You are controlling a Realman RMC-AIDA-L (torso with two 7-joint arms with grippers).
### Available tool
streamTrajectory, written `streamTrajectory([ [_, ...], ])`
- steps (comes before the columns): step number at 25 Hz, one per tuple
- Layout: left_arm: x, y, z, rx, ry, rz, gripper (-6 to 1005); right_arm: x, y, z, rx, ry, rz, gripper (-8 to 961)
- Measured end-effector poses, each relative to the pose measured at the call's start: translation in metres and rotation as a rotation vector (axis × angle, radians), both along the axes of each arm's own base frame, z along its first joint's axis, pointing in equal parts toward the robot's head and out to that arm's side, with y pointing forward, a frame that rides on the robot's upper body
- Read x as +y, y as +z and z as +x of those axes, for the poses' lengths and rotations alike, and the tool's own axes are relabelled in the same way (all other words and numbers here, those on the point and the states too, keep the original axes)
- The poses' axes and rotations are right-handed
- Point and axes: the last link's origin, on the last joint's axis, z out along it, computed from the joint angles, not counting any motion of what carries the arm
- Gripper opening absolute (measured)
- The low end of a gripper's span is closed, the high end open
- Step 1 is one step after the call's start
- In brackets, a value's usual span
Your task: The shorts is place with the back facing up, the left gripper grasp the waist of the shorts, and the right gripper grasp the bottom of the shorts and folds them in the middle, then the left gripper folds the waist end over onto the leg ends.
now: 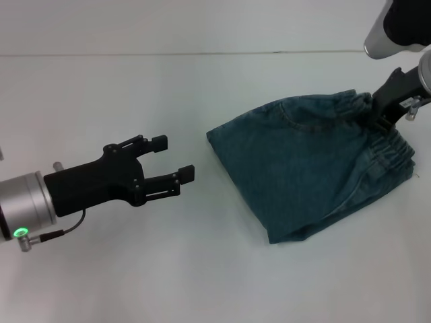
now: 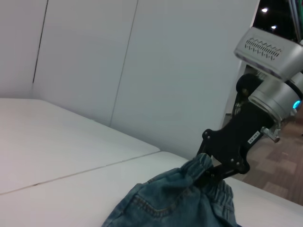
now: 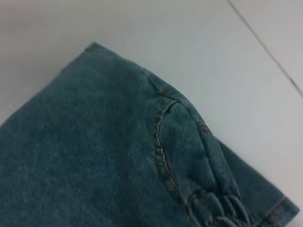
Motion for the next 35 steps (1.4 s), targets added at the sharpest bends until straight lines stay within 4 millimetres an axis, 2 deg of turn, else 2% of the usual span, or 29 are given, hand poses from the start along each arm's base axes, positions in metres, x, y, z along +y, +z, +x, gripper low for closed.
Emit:
streamTrajectory([
  [4,-0.001,0.001,-0.002,0.004,0.006,0.006,874,0.000,0.003,0.003,0.026,-0.014,0.021,111],
  [10,-0.001,0.003,-0.005,0.007,0.012,0.025,874,-0.003,0.024,-0.002,0.095,-0.018,0.058,216],
  [16,0.002,0.004,-0.008,0.020,0.024,0.043,874,-0.014,0.051,-0.005,0.199,0.011,0.107,515],
  [20,0.004,0.005,-0.013,0.035,0.042,0.068,873,-0.025,0.068,-0.005,0.361,0.053,0.136,711],
  [22,0.004,0.007,-0.015,0.037,0.049,0.084,873,-0.033,0.073,-0.002,0.459,0.086,0.150,759],
  [24,0.003,0.011,-0.020,0.040,0.057,0.118,873,-0.042,0.071,0.004,0.555,0.118,0.154,807],
  [27,0.000,0.013,-0.029,0.025,0.068,0.178,873,-0.057,0.057,0.018,0.715,0.142,0.130,878],
  [31,-0.003,0.012,-0.040,0.021,0.116,0.210,873,-0.078,0.025,0.043,0.948,0.178,0.098,921],
  [35,-0.009,0.012,-0.051,0.060,0.126,0.260,873,-0.096,-0.009,0.068,1.057,0.242,0.131,940],
])
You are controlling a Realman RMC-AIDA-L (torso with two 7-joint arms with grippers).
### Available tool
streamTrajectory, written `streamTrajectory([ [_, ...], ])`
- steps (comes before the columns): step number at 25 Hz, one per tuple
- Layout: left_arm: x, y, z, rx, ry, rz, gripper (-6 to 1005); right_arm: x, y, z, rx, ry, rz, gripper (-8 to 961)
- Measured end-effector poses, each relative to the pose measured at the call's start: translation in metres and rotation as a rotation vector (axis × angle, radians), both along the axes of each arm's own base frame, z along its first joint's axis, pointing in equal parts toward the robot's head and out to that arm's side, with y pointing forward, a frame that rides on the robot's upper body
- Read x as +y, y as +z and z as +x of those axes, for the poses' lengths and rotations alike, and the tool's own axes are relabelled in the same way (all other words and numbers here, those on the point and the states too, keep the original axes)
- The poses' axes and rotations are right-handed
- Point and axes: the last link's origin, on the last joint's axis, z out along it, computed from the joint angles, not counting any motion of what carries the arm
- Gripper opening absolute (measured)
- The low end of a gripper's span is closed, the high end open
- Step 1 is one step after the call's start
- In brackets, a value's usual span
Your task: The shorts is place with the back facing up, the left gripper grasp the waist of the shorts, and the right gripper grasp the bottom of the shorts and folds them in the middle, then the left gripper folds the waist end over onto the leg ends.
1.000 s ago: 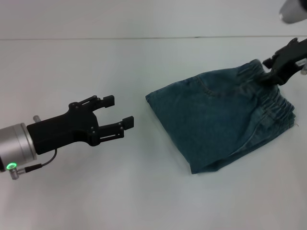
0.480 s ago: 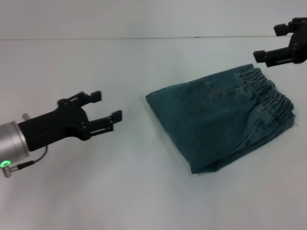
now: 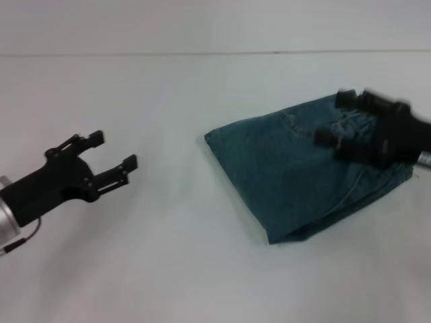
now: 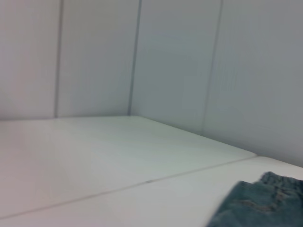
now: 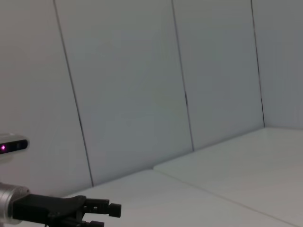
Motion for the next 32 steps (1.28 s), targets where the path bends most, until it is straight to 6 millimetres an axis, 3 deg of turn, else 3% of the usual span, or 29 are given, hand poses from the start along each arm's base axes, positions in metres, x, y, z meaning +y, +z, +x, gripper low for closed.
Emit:
streamTrajectory([
  [7,-0.015,0.013,-0.017,-0.033,0.028,0.121,873,-0.022,-0.044,0.023,0.020,0.012,0.086,940],
  [11,-0.024,0.020,-0.023,-0.040,0.028,0.132,874,-0.031,-0.057,0.028,0.010,0.033,0.150,940],
  [21,-0.034,0.039,-0.034,-0.017,0.003,0.022,874,-0.038,-0.055,0.033,0.000,0.034,0.125,940],
  [32,-0.033,0.040,-0.030,-0.005,-0.033,-0.038,873,-0.038,-0.053,0.036,-0.051,0.019,0.013,940],
])
